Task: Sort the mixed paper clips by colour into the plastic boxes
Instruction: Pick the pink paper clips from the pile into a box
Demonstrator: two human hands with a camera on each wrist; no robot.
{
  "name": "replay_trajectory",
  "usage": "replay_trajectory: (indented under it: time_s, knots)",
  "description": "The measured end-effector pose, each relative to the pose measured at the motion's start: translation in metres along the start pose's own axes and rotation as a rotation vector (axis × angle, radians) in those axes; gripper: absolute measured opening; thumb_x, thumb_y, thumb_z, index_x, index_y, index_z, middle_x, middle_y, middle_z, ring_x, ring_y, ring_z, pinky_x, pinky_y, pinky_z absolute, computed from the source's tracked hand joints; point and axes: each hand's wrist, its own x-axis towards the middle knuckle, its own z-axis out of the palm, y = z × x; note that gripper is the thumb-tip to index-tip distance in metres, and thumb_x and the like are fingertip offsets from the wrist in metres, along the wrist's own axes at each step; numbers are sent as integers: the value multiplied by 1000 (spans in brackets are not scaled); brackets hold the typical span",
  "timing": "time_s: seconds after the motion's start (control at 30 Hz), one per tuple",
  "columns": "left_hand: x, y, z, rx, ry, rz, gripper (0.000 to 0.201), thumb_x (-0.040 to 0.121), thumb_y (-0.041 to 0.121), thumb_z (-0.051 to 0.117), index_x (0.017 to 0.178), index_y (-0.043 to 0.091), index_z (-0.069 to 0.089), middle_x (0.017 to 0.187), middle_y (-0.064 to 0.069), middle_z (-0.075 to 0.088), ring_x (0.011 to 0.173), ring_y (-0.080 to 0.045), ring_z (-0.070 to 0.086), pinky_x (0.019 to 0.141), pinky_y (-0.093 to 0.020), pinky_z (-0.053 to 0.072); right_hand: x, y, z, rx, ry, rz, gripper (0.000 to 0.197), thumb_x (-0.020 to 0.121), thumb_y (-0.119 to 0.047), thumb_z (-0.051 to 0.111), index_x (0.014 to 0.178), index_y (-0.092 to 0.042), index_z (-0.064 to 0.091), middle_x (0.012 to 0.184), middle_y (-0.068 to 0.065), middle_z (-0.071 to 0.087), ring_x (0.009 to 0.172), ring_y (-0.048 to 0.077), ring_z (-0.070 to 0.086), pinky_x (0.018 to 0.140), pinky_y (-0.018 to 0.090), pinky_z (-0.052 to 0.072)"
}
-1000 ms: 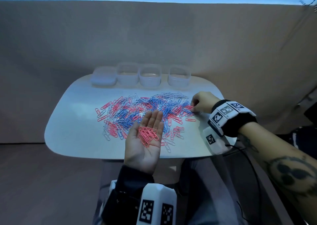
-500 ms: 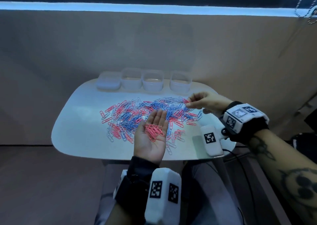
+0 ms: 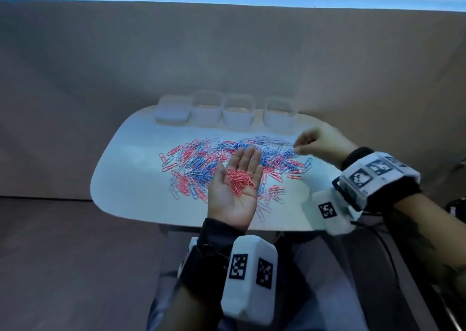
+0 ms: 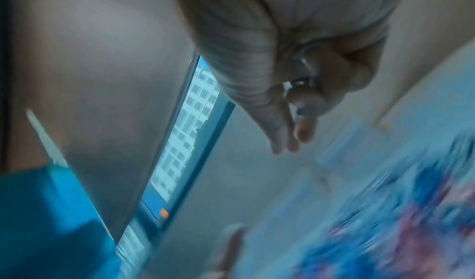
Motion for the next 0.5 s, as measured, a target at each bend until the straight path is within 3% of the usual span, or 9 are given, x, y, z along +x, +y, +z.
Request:
replay_trajectory:
  time_s: [0.1,0.2,0.23,0.3,0.4,0.5]
  knots:
    - [-3,2,2,-11,-16,3,55,98,42,25,109,0,58,109,-20,65,87,-33,69,78,-43,52,13,19,11,-367,-106,49,26,80,-20,70,101,-6,65,90,4,58,85,17,52,75,25,41]
    - [-7,2,4,-14,-12,-2,60,98,47,23,122,0,52,124,-22,57,110,-35,58,84,-46,50,18,23,23,-323,-72,60,12,78,-15,70,89,-12,65,96,8,65,85,19,53,77,28,44]
    - [-8,2,5,-25,-11,-5,62,98,48,22,124,-1,50,125,-23,56,118,-35,52,87,-48,49,19,23,25,-309,-49,72,7,78,-12,69,81,-13,63,95,9,65,84,20,54,77,28,44]
    - [-9,1,4,-42,-13,-6,64,98,48,21,125,-2,48,123,-24,56,126,-35,45,88,-46,45,23,22,26,-284,-73,106,18,80,-9,67,67,-14,55,88,10,62,81,20,53,72,26,42]
    - [-8,1,4,-42,-30,-12,63,98,49,22,123,-2,50,119,-24,58,128,-34,43,89,-45,44,21,17,23,-280,-156,148,15,83,-9,65,71,-10,56,82,9,58,79,19,51,58,23,39]
    - [-8,0,5,-25,-35,-10,63,97,49,23,122,-2,50,120,-24,57,127,-34,44,92,-46,45,21,16,22,-316,-172,132,23,83,-9,63,63,-11,52,79,10,57,78,20,51,53,19,35]
